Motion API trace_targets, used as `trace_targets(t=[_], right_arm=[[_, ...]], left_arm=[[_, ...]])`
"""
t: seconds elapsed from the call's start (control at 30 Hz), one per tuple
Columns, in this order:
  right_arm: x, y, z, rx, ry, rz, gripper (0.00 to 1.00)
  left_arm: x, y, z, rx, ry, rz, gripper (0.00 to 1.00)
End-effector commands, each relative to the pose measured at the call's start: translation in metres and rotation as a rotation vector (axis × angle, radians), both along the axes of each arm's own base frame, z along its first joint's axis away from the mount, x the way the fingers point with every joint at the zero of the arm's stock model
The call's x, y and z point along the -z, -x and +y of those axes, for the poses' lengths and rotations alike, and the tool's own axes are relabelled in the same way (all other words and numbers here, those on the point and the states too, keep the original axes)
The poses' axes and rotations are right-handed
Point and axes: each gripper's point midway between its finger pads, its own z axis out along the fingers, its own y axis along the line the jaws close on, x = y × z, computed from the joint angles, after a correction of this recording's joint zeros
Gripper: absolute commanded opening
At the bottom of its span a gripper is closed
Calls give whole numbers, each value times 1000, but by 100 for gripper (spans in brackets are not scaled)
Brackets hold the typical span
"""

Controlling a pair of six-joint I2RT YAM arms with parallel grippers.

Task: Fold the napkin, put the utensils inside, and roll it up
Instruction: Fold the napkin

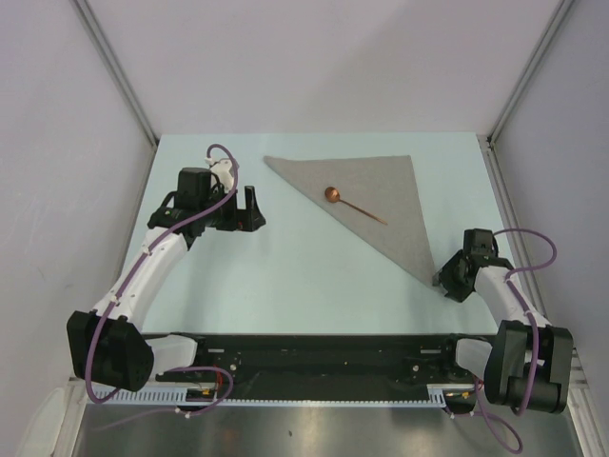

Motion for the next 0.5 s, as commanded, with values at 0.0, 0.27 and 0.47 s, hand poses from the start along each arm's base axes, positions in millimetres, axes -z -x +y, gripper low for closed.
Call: trace_targets(t=[0.0, 0.27, 0.47], right_arm=[[4, -1, -3, 24, 13, -1, 48], [10, 0, 0, 21, -8, 13, 43], [12, 1, 1, 29, -19, 15, 27]], left_arm=[[-11, 1, -6, 13, 29, -31, 99], [-11, 0, -5, 12, 25, -31, 100], [-13, 0, -5, 12, 26, -35, 100]])
